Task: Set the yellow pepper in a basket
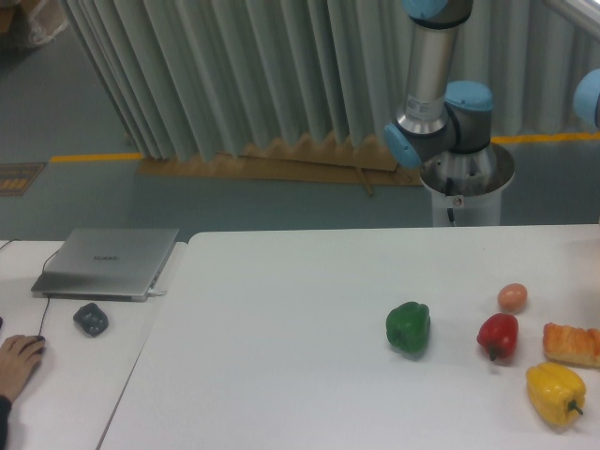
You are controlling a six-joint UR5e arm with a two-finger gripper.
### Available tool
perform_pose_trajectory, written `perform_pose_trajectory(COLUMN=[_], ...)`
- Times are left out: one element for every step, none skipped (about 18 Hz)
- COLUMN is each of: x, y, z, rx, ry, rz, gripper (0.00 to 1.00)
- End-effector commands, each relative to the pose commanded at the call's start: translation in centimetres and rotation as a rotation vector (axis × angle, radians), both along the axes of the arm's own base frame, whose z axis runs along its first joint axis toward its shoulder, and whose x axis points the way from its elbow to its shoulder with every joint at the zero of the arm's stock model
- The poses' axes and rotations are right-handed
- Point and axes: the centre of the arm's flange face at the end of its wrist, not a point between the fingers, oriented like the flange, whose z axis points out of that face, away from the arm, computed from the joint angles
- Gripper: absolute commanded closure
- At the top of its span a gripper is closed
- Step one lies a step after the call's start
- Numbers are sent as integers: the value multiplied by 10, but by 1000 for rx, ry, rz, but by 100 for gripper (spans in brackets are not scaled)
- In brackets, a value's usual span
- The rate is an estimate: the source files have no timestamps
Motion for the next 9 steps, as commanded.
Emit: perform_pose_trajectory(x=[0,0,0,2,3,4,4,5,5], y=[0,1,2,5,8,11,12,14,15], z=[0,1,2,1,-1,1,1,3,3], rx=[-1,-1,0,2,1,3,2,5,5], ry=[2,4,7,4,3,5,8,10,9], rz=[0,-6,-10,-17,-15,-20,-31,-32,-26], gripper=[0,0,0,0,0,0,0,0,0])
